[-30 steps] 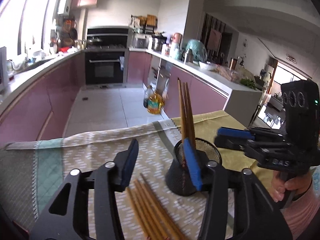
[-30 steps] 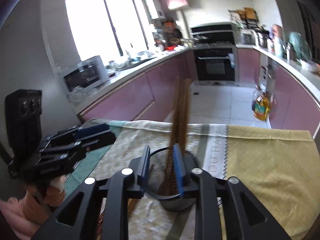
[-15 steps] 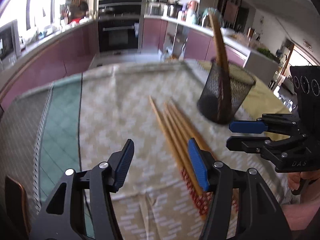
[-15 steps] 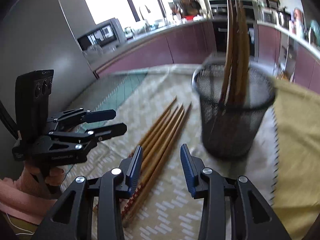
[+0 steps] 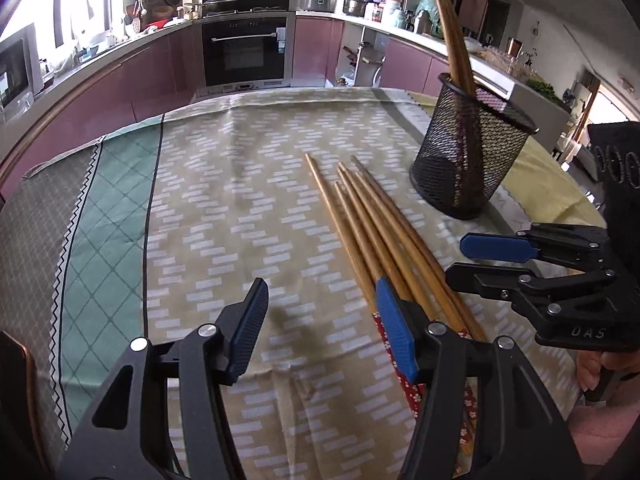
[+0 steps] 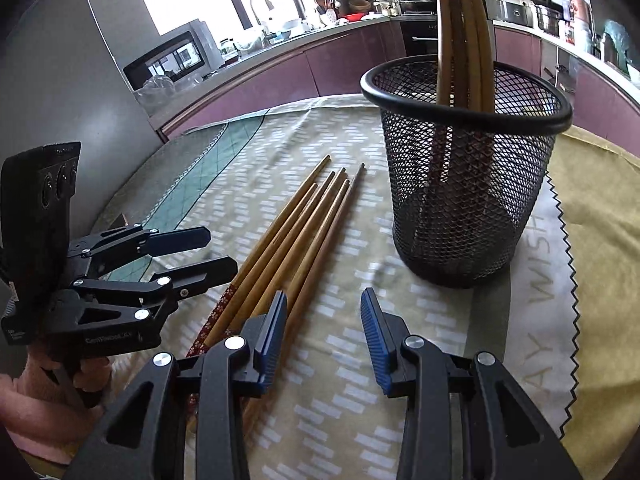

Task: Organize utensils
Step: 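Grasp a third chopstick with the left gripper while the right gripper grasps another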

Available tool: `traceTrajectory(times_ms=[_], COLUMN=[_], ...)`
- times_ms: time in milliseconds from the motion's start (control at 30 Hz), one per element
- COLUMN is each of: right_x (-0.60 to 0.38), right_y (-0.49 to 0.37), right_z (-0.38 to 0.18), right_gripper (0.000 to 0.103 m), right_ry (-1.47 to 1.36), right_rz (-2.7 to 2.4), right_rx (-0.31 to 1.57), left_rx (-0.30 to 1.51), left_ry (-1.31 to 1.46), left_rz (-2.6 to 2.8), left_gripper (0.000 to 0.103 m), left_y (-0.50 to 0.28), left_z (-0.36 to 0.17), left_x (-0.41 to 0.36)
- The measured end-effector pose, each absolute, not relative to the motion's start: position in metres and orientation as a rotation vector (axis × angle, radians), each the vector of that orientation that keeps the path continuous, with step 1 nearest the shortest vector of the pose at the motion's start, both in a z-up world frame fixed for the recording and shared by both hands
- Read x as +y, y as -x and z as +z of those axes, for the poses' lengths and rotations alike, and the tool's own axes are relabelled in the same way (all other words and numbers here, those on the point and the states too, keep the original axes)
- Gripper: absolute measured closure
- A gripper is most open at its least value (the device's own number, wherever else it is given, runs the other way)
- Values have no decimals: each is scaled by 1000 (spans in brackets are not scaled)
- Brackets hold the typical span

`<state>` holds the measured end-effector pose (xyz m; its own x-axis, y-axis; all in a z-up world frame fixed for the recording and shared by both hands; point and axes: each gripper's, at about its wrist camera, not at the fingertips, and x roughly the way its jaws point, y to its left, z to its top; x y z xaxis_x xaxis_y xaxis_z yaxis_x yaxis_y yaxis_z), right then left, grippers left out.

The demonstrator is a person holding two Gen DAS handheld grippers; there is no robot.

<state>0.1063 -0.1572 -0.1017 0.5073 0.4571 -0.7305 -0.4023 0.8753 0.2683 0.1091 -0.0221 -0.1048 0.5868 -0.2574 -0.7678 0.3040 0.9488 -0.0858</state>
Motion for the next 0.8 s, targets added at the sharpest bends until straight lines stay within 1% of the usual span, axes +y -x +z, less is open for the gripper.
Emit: traceTrajectory(times_ms=[367, 433, 667, 800], right_x=[-138, -137, -131, -127], right_y=[-108, -108, -113, -116], right_z=[-100, -100, -100, -100], right_gripper=[70, 73, 73, 74], right_ry=[0, 10, 32, 28], right_rz=[480, 472, 460, 455], right_rx=[898, 900, 902, 903], left_rx=[890, 892, 885, 901], left_ry=[-85, -83, -105, -111], left_rz=[-307, -310, -328, -331], left_gripper=[48, 49, 49, 53], left_y=[-117, -118, -123, -128], left_z=[-105, -105, -105, -109], left_x=[-26, -26, -34, -38])
